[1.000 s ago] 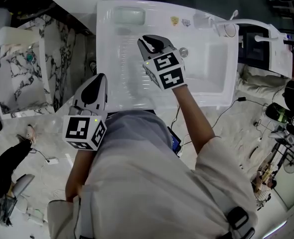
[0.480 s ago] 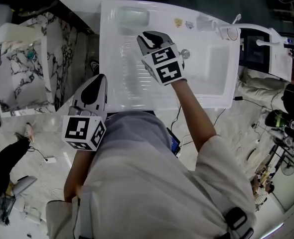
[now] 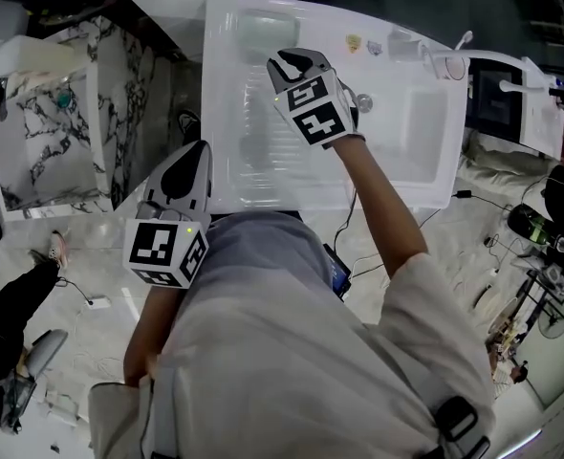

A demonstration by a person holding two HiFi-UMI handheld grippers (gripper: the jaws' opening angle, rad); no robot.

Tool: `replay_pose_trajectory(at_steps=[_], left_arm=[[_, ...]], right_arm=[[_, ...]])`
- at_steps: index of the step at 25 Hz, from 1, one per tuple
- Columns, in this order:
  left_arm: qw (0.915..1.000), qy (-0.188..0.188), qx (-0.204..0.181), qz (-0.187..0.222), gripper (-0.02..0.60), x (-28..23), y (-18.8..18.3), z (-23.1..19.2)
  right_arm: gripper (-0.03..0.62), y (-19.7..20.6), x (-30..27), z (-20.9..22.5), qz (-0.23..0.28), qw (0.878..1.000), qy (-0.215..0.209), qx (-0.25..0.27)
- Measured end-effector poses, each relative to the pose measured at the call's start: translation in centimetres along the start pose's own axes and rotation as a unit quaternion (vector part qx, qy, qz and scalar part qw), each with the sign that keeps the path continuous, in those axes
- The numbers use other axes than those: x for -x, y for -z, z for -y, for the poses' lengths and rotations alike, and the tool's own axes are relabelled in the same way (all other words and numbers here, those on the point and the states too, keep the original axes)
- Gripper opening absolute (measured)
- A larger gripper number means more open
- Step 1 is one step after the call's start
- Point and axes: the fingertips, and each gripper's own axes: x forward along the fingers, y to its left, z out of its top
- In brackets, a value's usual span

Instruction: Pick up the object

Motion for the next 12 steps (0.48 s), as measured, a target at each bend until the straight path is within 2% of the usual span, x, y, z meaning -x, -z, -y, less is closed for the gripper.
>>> replay_pose_trajectory(at_steps=[12], left_arm=[[1.0, -0.001, 0.004, -0.005, 0.006, 0.3, 0.2, -1.3]], right_arm=[[0.087, 0.0, -2.8, 0.0, -0.043, 0.995, 0.011, 0.084]])
